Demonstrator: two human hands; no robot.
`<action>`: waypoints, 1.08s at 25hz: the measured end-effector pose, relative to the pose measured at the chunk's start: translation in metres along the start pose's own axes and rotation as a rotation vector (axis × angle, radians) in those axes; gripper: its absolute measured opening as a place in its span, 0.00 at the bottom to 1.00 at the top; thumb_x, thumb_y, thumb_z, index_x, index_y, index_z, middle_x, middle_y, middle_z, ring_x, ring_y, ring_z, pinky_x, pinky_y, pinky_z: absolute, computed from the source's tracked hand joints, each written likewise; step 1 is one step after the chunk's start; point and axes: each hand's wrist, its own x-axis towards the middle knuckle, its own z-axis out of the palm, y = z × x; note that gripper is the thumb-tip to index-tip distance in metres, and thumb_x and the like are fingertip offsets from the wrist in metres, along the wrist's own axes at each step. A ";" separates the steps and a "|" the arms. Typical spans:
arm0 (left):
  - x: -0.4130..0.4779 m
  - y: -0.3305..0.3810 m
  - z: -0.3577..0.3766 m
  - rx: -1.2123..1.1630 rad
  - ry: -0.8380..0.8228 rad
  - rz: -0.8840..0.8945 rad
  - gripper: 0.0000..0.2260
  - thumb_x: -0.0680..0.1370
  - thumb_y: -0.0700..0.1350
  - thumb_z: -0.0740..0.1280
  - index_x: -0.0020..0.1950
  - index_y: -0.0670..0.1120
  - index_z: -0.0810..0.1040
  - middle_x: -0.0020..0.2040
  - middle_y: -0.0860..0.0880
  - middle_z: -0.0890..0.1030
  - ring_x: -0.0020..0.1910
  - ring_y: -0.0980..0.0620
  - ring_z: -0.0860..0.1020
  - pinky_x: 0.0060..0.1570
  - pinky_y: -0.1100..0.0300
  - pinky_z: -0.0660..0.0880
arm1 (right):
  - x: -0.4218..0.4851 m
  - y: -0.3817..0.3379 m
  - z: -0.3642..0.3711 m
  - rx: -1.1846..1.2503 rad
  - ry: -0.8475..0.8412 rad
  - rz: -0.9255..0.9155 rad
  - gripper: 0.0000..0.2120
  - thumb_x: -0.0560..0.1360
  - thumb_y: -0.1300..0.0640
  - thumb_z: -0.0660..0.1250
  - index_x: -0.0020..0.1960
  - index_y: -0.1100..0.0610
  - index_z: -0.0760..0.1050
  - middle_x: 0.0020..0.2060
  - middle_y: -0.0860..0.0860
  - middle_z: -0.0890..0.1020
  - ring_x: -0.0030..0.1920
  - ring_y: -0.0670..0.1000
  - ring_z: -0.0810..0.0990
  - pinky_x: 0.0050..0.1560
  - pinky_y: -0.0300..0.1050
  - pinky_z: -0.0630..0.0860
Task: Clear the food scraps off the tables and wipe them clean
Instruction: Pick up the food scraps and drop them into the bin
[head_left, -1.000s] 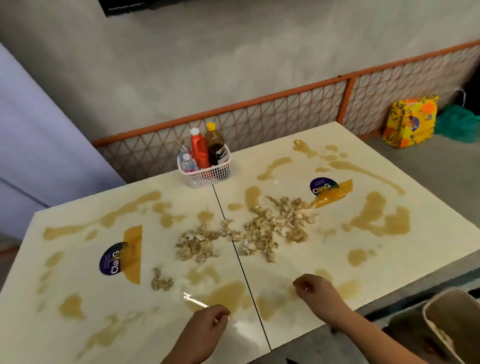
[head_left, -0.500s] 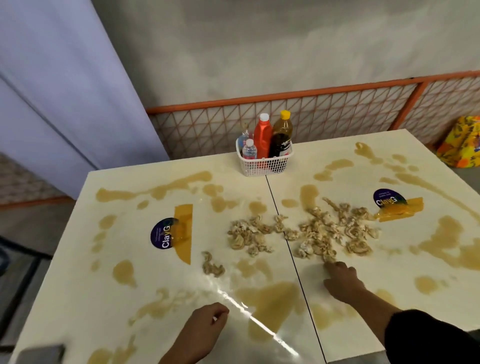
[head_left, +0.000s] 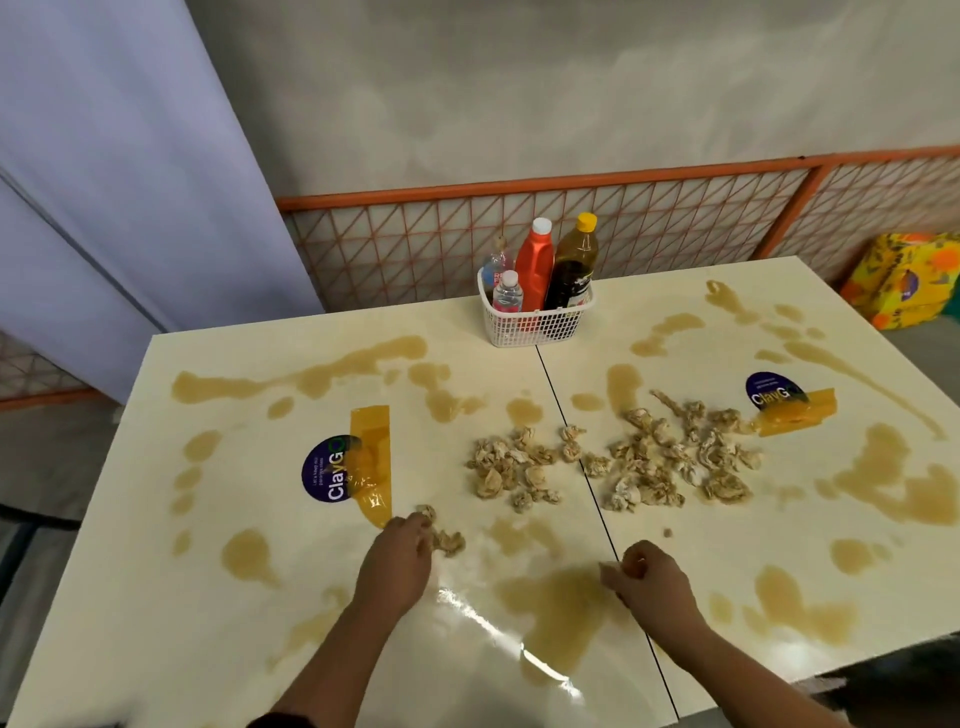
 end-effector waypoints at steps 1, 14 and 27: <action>0.013 0.000 0.001 0.023 -0.012 0.015 0.14 0.79 0.42 0.63 0.64 0.51 0.77 0.56 0.47 0.77 0.54 0.48 0.78 0.53 0.53 0.77 | -0.004 -0.003 0.002 0.132 -0.032 0.042 0.11 0.71 0.57 0.77 0.43 0.59 0.75 0.29 0.57 0.81 0.30 0.54 0.76 0.37 0.48 0.73; 0.043 0.007 0.003 0.019 0.088 0.049 0.06 0.73 0.38 0.72 0.48 0.40 0.83 0.49 0.47 0.78 0.46 0.52 0.76 0.47 0.65 0.70 | -0.038 -0.020 -0.002 1.081 -0.312 0.429 0.04 0.73 0.68 0.65 0.40 0.66 0.77 0.38 0.57 0.69 0.33 0.52 0.67 0.38 0.47 0.74; -0.040 0.102 -0.016 -0.569 -0.107 0.022 0.07 0.82 0.43 0.64 0.50 0.49 0.83 0.43 0.48 0.85 0.44 0.58 0.83 0.44 0.68 0.76 | -0.014 -0.018 -0.019 1.250 -0.357 0.216 0.10 0.81 0.65 0.64 0.54 0.73 0.78 0.46 0.58 0.81 0.46 0.50 0.80 0.45 0.39 0.82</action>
